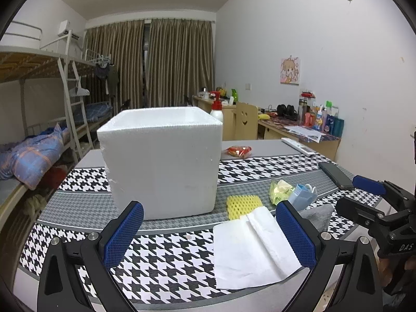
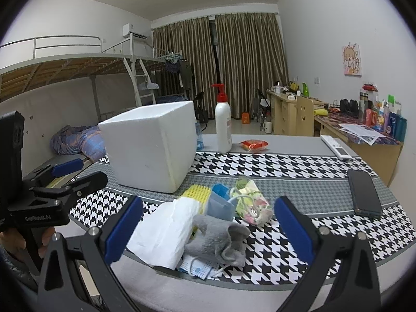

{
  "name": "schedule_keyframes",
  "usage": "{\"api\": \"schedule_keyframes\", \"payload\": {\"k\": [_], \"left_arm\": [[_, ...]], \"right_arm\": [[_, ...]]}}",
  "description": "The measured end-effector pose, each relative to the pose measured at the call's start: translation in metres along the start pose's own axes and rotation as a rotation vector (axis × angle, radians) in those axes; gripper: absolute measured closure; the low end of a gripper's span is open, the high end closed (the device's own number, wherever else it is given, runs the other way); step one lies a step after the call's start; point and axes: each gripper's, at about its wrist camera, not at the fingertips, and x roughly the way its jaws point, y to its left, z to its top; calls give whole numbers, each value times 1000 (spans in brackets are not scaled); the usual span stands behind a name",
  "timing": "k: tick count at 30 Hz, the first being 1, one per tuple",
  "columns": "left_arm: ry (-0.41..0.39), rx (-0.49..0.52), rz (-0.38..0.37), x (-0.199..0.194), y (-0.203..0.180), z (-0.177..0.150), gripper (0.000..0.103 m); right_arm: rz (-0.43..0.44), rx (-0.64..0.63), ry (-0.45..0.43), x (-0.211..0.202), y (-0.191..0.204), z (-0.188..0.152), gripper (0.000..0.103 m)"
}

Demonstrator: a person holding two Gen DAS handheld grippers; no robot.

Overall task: Organize soft objects
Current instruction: 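Close the left tool on the white tissue while the right tool grasps the grey sock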

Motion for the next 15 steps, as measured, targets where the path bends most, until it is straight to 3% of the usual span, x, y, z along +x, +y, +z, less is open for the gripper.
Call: {"api": "schedule_keyframes", "payload": {"k": [15], "left_arm": [[114, 10, -63, 28, -14, -15, 1]], "right_arm": [[1, 23, 59, 17, -9, -8, 1]]}}
